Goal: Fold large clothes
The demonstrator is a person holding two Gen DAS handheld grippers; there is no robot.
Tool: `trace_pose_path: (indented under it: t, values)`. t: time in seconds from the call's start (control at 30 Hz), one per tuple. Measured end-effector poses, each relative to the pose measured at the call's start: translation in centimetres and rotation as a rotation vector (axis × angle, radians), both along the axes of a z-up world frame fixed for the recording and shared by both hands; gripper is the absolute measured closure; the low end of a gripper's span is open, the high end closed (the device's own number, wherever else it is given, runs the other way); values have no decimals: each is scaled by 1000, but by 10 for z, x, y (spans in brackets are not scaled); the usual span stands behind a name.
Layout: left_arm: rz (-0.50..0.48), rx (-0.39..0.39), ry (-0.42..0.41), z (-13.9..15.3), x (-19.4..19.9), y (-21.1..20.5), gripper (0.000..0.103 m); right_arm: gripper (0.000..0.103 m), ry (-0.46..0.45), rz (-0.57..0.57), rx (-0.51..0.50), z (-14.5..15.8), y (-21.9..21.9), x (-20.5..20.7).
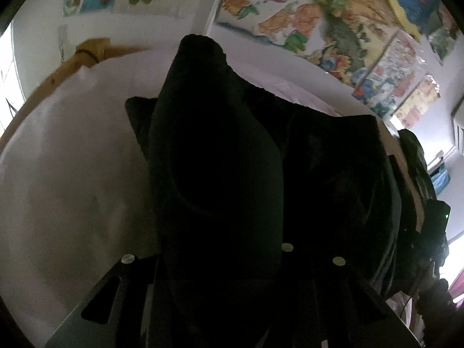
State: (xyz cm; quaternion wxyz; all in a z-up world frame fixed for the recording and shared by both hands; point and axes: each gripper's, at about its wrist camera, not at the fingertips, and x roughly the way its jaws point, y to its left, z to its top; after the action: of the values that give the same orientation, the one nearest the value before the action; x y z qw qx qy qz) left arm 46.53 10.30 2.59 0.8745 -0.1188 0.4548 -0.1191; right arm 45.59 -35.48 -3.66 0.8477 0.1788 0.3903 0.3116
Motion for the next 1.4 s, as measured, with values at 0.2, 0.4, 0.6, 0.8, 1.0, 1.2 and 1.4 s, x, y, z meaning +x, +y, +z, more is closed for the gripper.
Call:
trace_pose_path:
  t: [0.2,0.4,0.6,0.8,1.0,1.2,1.4]
  values:
    - [-27,-26,1,27,-76,-1,82,76,-14,-15,-52,42,10,-81]
    - [-32,65,60,43,-145,-18,82,76,48,-24,-132,76,37,-162]
    - [-24,136,31,25,-181,-41,82,75,44,-27,-254,59,55,-198]
    - [-28,208,-55,-14,-182,-48,75,67,37,-86,-352,25,53,-206]
    - [73,212,-36,-32,-175,-38,55,48,67,-151,-375,6,44,-204]
    - [184,270,-62,-21,-183,-26,34,18,32,-284,-428,8,26,-221]
    - [205,377,-164,-10,-218,-38,27,13,-12,-391,-429,17,14,-246]
